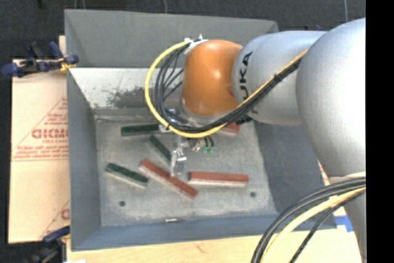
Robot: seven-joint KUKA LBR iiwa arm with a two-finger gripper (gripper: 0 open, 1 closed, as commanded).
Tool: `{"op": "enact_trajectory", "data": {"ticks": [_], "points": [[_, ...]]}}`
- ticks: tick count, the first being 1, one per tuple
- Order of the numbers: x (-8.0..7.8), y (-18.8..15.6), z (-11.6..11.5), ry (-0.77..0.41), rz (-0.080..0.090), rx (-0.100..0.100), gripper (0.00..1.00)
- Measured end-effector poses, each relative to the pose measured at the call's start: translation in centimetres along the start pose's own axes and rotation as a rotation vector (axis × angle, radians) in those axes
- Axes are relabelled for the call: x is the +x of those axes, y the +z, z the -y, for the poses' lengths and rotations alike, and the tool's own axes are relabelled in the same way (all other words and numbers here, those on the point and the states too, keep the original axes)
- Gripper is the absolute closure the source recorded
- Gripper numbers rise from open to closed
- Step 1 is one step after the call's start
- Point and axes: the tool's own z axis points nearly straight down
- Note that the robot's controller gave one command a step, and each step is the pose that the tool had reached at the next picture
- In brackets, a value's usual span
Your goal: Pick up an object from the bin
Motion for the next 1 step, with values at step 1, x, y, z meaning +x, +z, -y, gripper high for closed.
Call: {"op": "enact_trajectory", "data": {"ticks": [1], "points": [[2.63, 9.46, 0.85, 0.073, -0.010, 0.001, 0.00]]}}
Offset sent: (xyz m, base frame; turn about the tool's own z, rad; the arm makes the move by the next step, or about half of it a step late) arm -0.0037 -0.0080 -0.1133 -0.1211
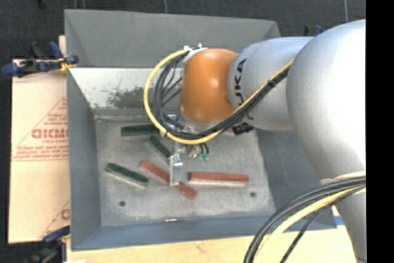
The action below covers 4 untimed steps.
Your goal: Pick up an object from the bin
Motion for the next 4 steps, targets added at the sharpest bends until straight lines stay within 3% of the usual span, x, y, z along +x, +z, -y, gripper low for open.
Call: {"op": "enact_trajectory", "data": {"ticks": [1, 2, 3, 4], "points": [[-0.9, 0.6, -0.2, -0.019, -0.005, 0.000, 0.00], [-3.3, 1.0, -0.7, 0.022, 0.013, -0.004, 1.00], [-3.3, 1.1, -0.7, 0.024, 0.015, -0.005, 0.00], [-3.2, 1.1, -0.8, 0.024, 0.010, -0.005, 1.00]]}}
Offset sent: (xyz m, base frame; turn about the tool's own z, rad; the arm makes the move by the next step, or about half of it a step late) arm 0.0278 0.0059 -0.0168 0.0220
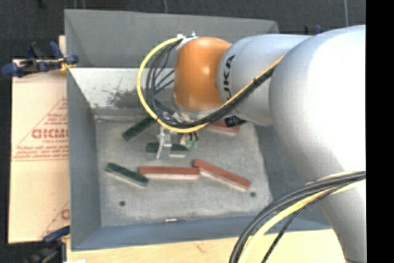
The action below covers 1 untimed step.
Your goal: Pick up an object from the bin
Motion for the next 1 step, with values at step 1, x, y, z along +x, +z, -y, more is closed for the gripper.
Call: {"op": "enact_trajectory", "data": {"ticks": [1], "points": [[0.00, 0.00, 0.00, 0.001, 0.000, 0.000, 1.00]]}}
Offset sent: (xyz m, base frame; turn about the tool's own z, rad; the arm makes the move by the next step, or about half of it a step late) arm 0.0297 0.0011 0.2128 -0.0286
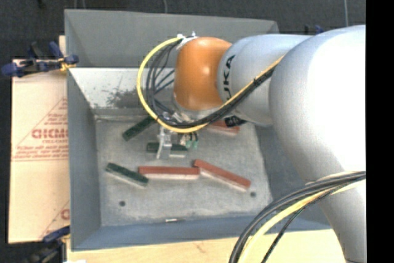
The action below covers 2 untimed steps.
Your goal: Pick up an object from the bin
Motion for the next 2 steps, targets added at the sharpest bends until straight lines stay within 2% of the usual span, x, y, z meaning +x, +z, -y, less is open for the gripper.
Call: {"op": "enact_trajectory", "data": {"ticks": [1, 2], "points": [[-3.1, -20.2, -0.4, -0.025, -0.008, 0.005, 1.00], [-3.4, -21.8, -0.5, -0.026, 0.000, 0.003, 1.00]]}}
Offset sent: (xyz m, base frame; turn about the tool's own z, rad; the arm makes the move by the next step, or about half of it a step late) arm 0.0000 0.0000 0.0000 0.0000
